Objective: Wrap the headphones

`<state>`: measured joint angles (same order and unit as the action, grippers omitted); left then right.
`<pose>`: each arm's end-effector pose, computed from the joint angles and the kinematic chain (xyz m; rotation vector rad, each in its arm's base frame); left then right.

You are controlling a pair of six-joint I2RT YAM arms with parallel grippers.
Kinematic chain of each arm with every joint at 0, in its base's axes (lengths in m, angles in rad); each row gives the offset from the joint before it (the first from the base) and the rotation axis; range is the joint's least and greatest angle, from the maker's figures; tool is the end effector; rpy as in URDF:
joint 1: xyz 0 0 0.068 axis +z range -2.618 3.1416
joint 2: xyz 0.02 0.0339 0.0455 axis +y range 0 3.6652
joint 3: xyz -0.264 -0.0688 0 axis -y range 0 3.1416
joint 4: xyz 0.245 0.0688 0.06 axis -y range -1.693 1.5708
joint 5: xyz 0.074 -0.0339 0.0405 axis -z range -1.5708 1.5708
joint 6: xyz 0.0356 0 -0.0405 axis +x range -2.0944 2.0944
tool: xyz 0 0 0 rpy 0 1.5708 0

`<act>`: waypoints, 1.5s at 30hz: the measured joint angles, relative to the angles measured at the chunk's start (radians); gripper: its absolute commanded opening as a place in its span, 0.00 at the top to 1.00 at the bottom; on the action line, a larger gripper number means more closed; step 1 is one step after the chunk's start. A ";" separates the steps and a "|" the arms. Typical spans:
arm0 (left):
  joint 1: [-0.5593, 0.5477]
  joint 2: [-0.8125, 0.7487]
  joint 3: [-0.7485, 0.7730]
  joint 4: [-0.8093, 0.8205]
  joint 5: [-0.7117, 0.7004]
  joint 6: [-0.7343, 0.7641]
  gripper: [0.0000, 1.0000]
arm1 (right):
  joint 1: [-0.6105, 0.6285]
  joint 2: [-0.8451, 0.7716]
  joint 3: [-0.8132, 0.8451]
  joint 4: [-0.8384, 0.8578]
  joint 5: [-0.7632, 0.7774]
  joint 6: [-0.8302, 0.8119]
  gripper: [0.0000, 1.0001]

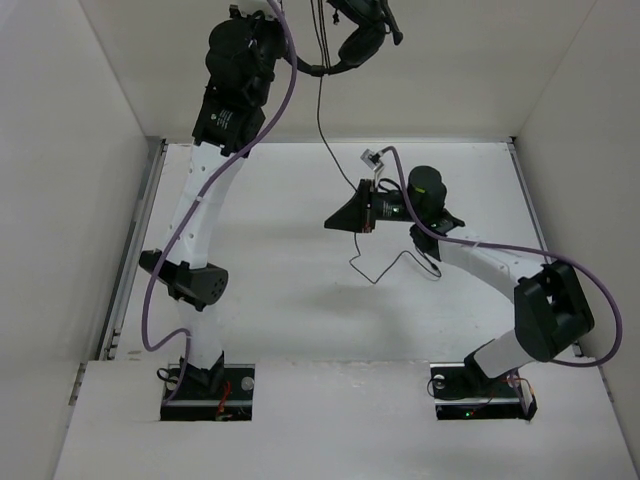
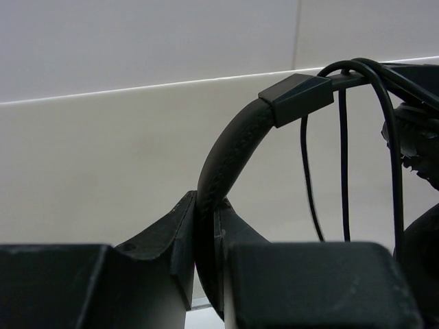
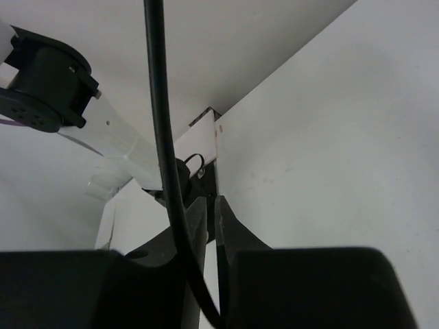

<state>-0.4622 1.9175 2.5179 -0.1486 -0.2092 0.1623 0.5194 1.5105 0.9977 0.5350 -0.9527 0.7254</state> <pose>0.3397 -0.1610 0.5972 0.1647 1.1187 -0.1503 0.2822 0.1948 0.3112 -0.6860 1.7054 1.6507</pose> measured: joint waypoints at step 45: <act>-0.058 -0.175 -0.781 -0.018 0.062 0.217 0.99 | -0.100 -0.022 0.727 -0.998 0.751 -1.401 1.00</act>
<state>-0.5205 1.7428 1.7370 -0.1669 -0.1474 0.3790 0.4198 1.4887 1.7252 -0.4625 -0.2016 -0.6754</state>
